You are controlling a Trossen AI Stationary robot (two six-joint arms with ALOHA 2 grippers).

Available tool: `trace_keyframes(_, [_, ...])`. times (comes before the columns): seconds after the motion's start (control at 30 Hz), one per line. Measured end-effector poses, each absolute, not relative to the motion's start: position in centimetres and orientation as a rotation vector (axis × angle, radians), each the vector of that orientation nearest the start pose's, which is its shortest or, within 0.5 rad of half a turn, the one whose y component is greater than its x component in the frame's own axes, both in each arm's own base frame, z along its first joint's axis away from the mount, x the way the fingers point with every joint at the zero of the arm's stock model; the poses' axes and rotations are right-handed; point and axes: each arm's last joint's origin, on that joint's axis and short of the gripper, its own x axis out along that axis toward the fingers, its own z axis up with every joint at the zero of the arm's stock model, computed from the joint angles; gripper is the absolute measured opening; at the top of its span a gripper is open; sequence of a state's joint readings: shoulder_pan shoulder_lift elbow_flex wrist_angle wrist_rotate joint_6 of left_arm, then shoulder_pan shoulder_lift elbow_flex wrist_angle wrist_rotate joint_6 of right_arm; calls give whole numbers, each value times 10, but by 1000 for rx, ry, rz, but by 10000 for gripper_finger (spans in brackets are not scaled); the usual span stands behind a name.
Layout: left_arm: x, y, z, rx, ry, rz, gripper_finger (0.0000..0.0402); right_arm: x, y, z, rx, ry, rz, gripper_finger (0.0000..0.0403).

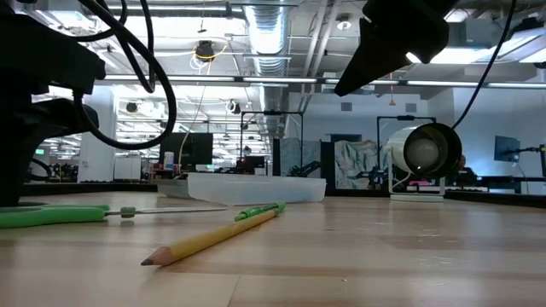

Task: Pick & place school supplies into a supply box
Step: Put the green scissors into the transparent supply box

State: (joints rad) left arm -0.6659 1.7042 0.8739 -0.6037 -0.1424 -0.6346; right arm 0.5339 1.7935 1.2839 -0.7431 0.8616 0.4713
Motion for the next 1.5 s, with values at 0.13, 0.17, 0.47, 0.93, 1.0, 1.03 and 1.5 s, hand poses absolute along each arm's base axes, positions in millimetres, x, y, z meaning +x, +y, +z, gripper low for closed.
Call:
trace_keyframes(0.13, [221, -168, 129, 42, 1379, 5, 72, 311, 158, 212, -376, 850, -489, 118])
trace_keyframes(0.17, [221, -168, 129, 43, 1380, 5, 74, 311, 158, 212, -376, 851, -489, 118])
trace_keyframes(0.47, [221, -168, 129, 48, 1383, 4, 65, 311, 158, 212, -376, 851, -489, 118])
trace_keyframes(0.93, [220, -168, 129, 50, 1384, 5, 65, 311, 158, 212, -376, 851, -489, 118])
trace_keyframes(1.0, [220, -168, 129, 50, 1384, 5, 67, 311, 158, 212, -376, 850, -489, 118])
trace_keyframes(1.03, [220, -168, 129, 50, 1385, 5, 67, 311, 158, 212, -376, 851, -489, 118])
trace_keyframes(1.5, [225, -171, 136, 78, 1378, -2, 68, 311, 158, 212, -376, 851, -489, 118])
